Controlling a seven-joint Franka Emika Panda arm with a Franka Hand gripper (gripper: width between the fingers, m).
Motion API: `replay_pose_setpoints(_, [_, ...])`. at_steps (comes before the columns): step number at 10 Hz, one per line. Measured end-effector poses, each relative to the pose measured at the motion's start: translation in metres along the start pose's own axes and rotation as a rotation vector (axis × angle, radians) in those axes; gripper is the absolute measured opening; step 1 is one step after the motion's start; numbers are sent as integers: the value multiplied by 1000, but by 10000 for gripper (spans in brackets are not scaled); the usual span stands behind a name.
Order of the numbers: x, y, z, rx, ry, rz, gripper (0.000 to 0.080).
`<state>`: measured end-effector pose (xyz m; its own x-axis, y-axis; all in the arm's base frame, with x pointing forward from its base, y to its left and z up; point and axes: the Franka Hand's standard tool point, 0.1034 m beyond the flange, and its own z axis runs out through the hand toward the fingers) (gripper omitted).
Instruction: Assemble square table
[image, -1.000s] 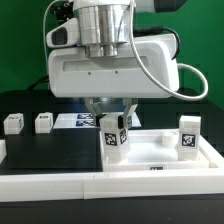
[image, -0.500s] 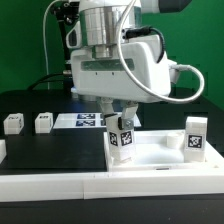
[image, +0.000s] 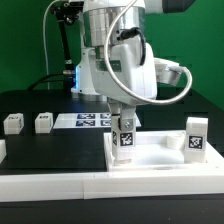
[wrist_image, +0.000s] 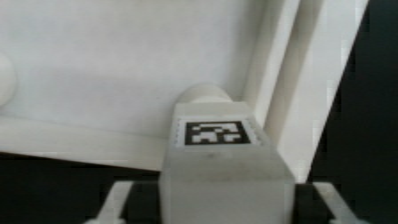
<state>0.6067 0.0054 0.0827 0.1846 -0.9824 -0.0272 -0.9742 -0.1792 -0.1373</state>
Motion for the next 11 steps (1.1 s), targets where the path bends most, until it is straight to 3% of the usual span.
replay_pose_setpoints(1, [-1, 0, 0, 1, -3, 2, 387])
replay_pose_setpoints(2, [-2, 0, 0, 1, -3, -29, 519])
replay_pose_setpoints(3, [-2, 0, 0, 2, -4, -97, 519])
replay_pose_setpoints(4, [-2, -1, 0, 2, -4, -177, 628])
replay_pose_setpoints(11, [-2, -1, 0, -5, -1, -892, 649])
